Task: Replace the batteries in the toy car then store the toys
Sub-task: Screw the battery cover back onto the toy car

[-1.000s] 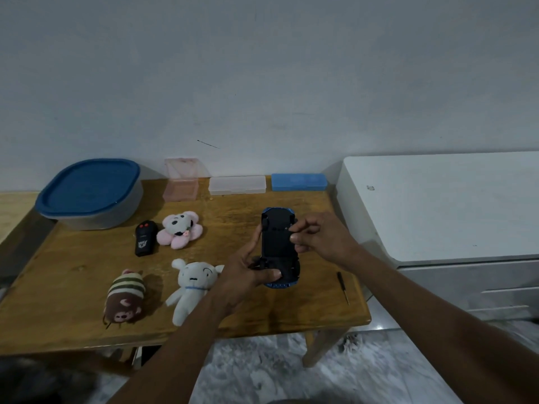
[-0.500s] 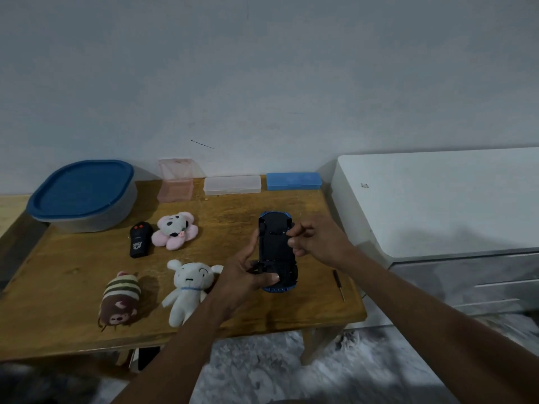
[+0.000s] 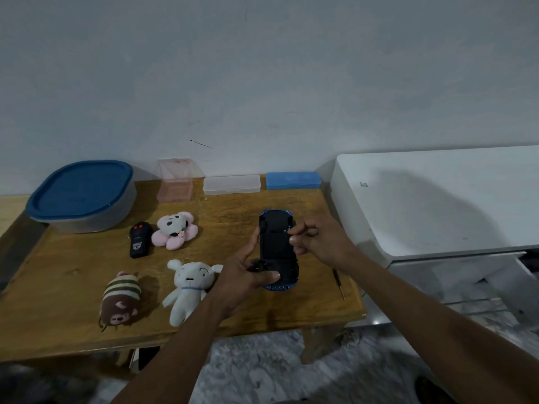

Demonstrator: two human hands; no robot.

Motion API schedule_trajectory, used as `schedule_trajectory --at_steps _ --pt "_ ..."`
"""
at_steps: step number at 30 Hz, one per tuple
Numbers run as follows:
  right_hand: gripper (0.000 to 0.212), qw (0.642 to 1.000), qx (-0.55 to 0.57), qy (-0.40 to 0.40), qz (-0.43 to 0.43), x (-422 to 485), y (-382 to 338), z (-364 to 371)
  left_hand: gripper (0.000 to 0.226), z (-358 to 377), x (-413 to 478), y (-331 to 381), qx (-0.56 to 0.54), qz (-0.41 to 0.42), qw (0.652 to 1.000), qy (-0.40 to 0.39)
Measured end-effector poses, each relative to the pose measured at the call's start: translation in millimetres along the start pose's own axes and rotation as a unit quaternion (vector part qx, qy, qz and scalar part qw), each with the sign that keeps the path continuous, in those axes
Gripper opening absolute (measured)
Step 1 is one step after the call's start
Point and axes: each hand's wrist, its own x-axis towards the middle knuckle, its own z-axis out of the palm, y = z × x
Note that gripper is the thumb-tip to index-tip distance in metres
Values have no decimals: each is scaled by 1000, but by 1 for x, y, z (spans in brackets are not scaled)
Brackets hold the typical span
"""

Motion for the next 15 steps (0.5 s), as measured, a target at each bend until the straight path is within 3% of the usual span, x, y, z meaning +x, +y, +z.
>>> schedule_trajectory --at_steps 8,15 --pt "9 998 -56 -7 3 1 -4 1 98 1 -2 -1 0 5 1000 8" --pt "7 982 -176 46 -43 -1 2 12 98 1 0 -6 -9 -7 1000 13"
